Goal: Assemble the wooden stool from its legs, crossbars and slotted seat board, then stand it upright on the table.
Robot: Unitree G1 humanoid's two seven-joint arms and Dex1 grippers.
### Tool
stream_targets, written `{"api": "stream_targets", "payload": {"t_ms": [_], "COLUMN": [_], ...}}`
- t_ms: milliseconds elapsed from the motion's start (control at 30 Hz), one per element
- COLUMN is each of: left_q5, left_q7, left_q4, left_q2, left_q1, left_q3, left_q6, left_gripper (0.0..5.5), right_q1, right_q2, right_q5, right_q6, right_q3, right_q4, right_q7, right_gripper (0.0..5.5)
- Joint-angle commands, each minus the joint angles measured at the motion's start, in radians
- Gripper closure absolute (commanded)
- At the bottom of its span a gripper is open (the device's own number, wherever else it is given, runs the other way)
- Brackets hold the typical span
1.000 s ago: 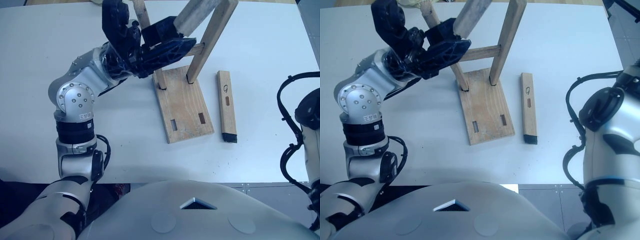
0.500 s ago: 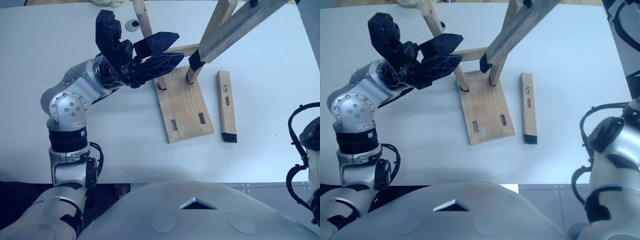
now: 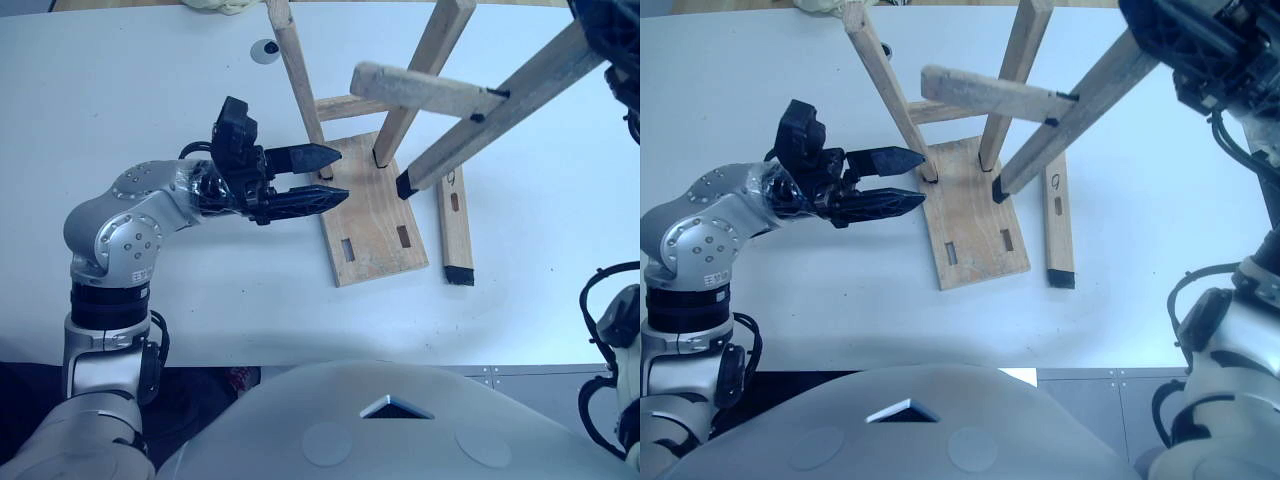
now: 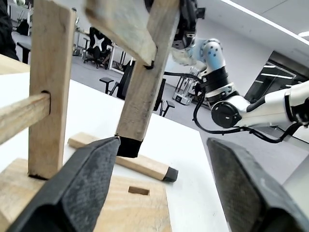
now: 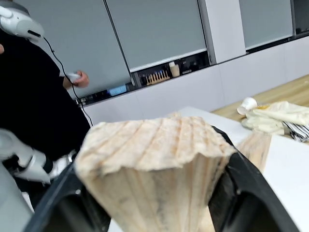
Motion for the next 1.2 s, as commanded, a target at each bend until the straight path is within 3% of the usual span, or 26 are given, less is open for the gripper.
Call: {"api": "stream_targets", "payload": {"t_ms": [33, 467, 1200], "left_q5": [0.021, 0.008, -0.007], "left_q7": [-0.012, -0.036, -0.018], "left_q4": [-0.008, -0.029, -0.037], "left_q2": [0.023, 0.034, 0.007], "left_q1": [0.011, 0.03, 0.035], "left_q3": [-0.008, -0.017, -0.022], "left_q6": [-0.002, 0.008, 0.011], "left_gripper": [2.19, 2.19, 2.19], "right_q1": [0.05, 0.151, 0.141], "right_q2": [-0.025, -0.027, -0.071], "right_q5": [-0.031, -0.09, -0.087], "right_q6": [-0.042, -0.096, -0.087], "right_q3": [0.029, 0.093, 0.126], "right_q4": [-0.039, -0.084, -0.067], "right_q7": [0.034, 0.07, 0.103], "right_gripper": [3.34, 3.34, 3.35]}}
